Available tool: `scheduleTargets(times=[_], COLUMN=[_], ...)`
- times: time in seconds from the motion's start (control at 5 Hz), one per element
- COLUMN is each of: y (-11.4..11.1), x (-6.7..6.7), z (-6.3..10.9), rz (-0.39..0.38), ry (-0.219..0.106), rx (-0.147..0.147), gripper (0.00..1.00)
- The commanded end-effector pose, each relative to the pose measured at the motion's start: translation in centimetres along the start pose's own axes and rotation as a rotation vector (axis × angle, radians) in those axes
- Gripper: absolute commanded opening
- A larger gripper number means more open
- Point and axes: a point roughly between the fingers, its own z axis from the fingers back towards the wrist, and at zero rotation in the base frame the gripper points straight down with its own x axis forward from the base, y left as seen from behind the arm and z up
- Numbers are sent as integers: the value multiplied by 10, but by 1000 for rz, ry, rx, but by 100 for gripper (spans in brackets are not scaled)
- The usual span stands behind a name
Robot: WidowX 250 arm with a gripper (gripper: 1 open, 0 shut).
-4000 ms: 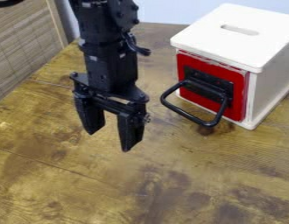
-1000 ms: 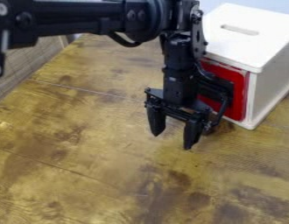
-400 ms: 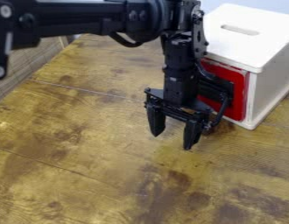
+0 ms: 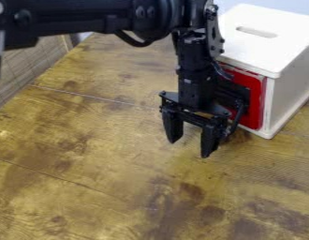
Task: Close the drawer
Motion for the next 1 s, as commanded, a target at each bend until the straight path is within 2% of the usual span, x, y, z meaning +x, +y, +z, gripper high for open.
scheduleTargets(times=[0.0, 0.4, 0.8], y=[-4, 6, 31], x=[28, 21, 14], z=[56, 66, 93], rz=[41, 109, 180], ry=[-263, -268, -274], rx=[1, 14, 19], gripper=[100, 100, 100])
